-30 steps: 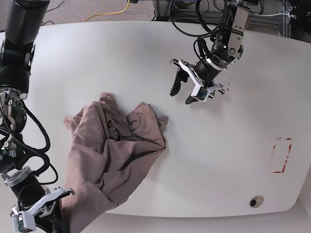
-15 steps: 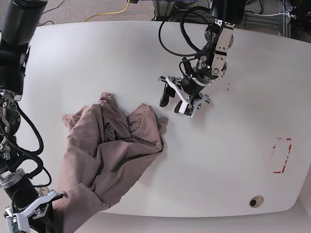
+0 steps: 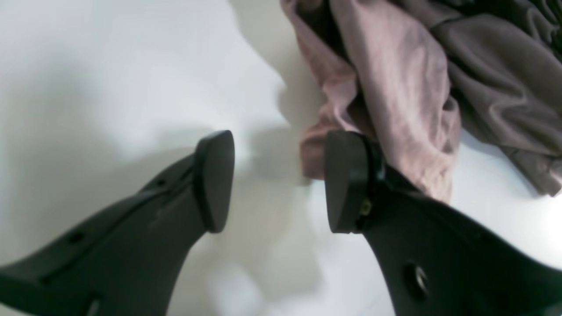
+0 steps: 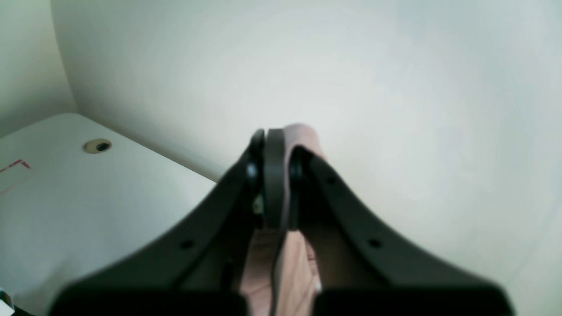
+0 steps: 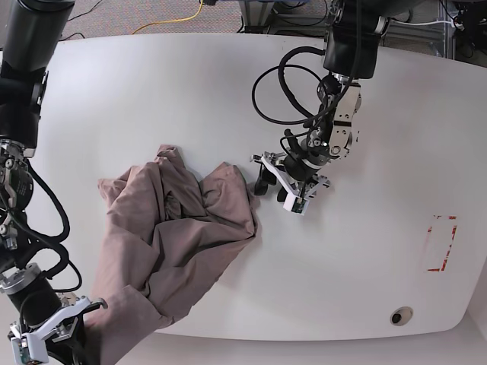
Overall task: Layout the t-shirt on the table in an organized manner, then fold the t-shirt properly
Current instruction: 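Move the left gripper to the t-shirt and grasp a fabric edge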
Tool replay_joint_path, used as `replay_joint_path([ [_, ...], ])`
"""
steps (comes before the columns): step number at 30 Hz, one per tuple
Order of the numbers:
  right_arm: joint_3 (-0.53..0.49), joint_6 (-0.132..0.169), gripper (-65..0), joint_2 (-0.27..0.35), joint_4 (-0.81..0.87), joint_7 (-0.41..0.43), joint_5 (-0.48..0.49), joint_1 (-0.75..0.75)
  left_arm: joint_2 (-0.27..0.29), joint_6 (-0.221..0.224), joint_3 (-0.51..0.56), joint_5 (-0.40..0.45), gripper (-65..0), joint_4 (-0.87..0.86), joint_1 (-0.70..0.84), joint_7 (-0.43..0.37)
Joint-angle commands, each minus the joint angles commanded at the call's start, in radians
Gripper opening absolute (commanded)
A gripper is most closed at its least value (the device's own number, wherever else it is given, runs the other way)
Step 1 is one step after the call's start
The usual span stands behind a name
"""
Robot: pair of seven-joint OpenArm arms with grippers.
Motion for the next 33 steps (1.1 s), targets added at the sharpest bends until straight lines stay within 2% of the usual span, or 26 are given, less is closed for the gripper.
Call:
replay_joint_path([
  [8, 0.0, 0.0, -65.0, -0.002, 0.0, 0.0, 0.002, 0.0, 0.003, -0.002, 0.031, 0.0, -33.7, -0.091, -0.028, 0.0],
  [14, 0.0, 0.0, -65.0, -0.002, 0.0, 0.0, 0.002, -0.002, 0.003, -0.002, 0.097, -0.002, -33.7, -0.086, -0.018, 0.0],
  [20, 0.002, 0.0, -65.0, -0.002, 0.0, 0.0, 0.002, -0.02, 0.003, -0.003, 0.107, -0.002, -33.7, -0.091, -0.017, 0.0],
  [22, 0.002, 0.0, -65.0, -0.002, 0.0, 0.0, 0.002, -0.021, 0.003, -0.026, 0.107, -0.002, -33.7, -0.092, -0.017, 0.0],
  [26, 0.003, 0.0, -65.0, -0.002, 0.0, 0.0, 0.002, -0.031, 0.005, -0.106, 0.106, -0.002, -34.0, -0.094, -0.02, 0.0],
  [30, 0.005, 0.0, -65.0, -0.002, 0.0, 0.0, 0.002, -0.038, 0.006, -0.114, 0.107, -0.002, -34.7, -0.095, -0.025, 0.0],
  [33, 0.005, 0.0, -65.0, -0.002, 0.0, 0.0, 0.002, -0.04, 0.017, -0.114, 0.107, -0.002, -39.9, -0.121, -0.028, 0.0],
])
